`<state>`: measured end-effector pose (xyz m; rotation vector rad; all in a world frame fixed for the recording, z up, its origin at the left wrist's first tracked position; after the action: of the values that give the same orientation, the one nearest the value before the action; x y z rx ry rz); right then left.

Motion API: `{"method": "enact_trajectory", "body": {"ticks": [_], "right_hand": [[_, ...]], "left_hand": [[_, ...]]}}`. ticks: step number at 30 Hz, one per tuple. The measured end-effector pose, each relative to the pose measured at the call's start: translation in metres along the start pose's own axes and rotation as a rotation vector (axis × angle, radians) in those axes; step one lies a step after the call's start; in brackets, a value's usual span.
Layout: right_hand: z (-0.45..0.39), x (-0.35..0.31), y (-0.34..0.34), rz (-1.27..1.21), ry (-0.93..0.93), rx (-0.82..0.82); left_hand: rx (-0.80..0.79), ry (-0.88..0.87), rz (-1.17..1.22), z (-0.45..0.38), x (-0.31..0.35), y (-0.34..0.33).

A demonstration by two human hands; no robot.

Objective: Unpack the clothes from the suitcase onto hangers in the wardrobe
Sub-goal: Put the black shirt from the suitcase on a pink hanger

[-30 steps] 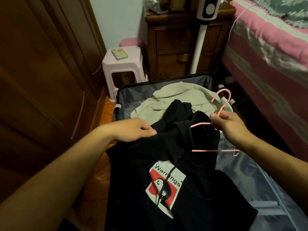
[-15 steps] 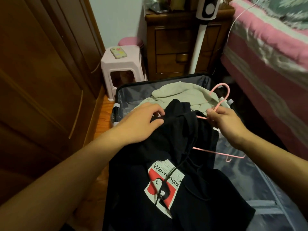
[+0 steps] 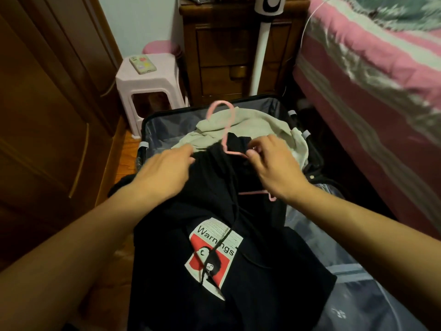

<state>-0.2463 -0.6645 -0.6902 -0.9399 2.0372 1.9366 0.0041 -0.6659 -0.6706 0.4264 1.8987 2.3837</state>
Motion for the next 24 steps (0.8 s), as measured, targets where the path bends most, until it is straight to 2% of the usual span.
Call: {"method": "enact_trajectory", "body": {"ticks": [1,2,3,6,8,10,13,17,21,24], "right_hand": [[0.004,0.004,0.004,0.019,-0.002,0.049],[0.010,0.008,0.005,0.032,-0.012,0.032],[0.015,0.014,0.000,0.073,-0.017,-0.074],[0.038,0.036,-0.030,0.206,-0.097,-0.664],[0.057,0.050,-0.047,0.208,-0.095,-0.795],[0.068,0.057,-0.059,0.244,-0.054,-0.763],[0.068,0.049,-0.062,0.312,0.105,-0.733],[0.063,0.070,-0.036,0.408,0.079,-0.731],[0.058,0.128,0.037,0.605,0.120,-0.300],[0.059,0.125,0.089,0.674,0.176,-0.178]], "left_hand": [[-0.012,0.094,0.004,-0.002,-0.012,-0.002],[-0.029,0.167,0.038,-0.003,-0.022,-0.006],[-0.041,0.215,0.101,-0.004,-0.031,-0.009],[-0.004,0.219,0.334,-0.006,-0.050,-0.012],[0.058,0.152,0.366,-0.005,-0.056,-0.010],[0.116,0.068,0.349,-0.003,-0.059,-0.006],[0.182,-0.031,0.342,-0.001,-0.059,-0.004],[0.245,-0.112,0.348,0.006,-0.064,0.001],[0.246,-0.228,0.275,0.016,-0.070,0.002],[0.215,-0.323,0.163,0.014,-0.070,0.006]]}}
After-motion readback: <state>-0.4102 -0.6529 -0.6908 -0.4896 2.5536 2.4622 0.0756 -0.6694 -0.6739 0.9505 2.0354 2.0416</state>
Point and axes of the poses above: each hand's wrist, its own z-axis away from the middle knuckle, its own y-axis out of the back of the hand, x = y × z, the point moved 1 cm from there along -z, towards the middle knuckle, and after that the axes turned 13 degrees about -x, right-handed, at the moved point
